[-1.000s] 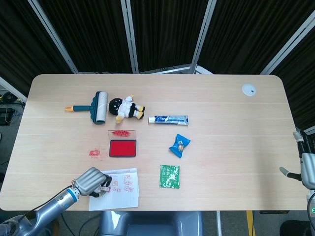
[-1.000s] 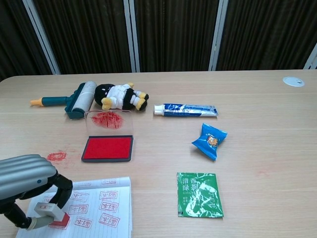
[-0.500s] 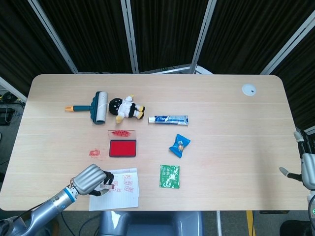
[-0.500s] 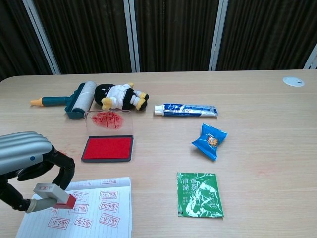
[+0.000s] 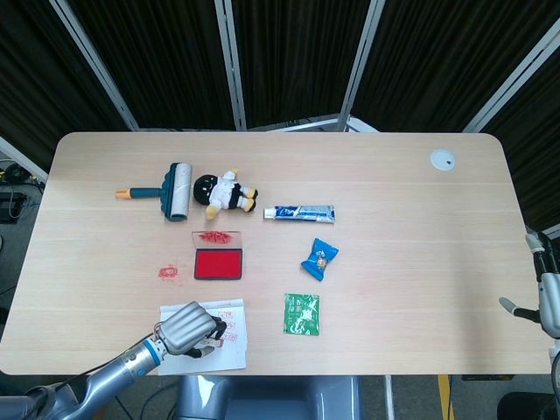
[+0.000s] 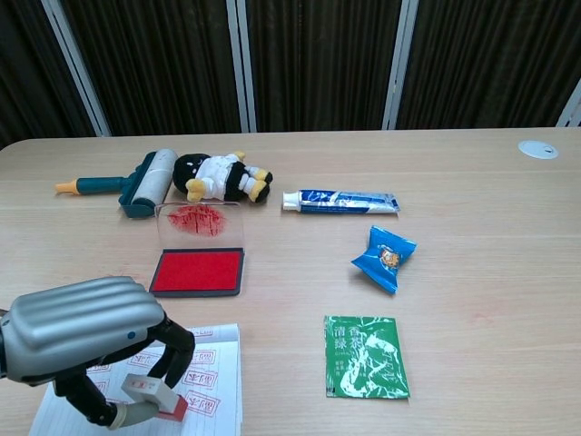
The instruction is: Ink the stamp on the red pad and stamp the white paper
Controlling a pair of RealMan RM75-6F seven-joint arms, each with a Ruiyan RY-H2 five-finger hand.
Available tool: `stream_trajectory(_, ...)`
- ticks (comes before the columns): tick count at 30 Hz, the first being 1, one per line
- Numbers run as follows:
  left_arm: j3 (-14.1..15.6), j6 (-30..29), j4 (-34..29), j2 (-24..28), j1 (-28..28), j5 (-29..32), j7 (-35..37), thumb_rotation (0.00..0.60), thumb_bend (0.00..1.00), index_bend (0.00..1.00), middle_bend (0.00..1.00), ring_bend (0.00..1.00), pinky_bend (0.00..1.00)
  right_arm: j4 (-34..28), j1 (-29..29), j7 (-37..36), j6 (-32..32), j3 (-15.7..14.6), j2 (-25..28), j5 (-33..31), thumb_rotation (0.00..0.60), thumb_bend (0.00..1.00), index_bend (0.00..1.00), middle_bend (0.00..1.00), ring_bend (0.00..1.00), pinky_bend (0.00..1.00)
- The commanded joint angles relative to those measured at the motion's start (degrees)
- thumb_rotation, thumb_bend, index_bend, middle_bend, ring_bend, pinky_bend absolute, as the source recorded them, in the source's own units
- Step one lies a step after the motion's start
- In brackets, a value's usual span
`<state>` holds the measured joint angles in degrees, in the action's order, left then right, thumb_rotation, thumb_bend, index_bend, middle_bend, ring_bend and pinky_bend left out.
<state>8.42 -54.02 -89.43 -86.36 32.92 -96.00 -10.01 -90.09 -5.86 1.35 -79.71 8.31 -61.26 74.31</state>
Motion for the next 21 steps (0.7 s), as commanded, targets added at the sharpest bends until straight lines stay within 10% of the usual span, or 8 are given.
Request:
stream_trajectory(1,-0.30,0.66,0.10,-0.77,0.41,0.38,-0.44,0.600,0.49,0.61,0.58,0.80,0.74,0.13,-0.02,-0.04,0.09,0.06,-0.03,-0.17,0.600,0.00,0.00,0.00,0.00,0.00)
stream_trajectory(21,-0.08,2.97,0.45,-3.96,1.75,1.18,-3.18,0.600,0.49,0.61,0.58,0.80,0.74,0.89,-0.39,0.13,1.03,0.24,-0.39,-0.96,0.600,0.00,0.00,0.00,0.00,0.00)
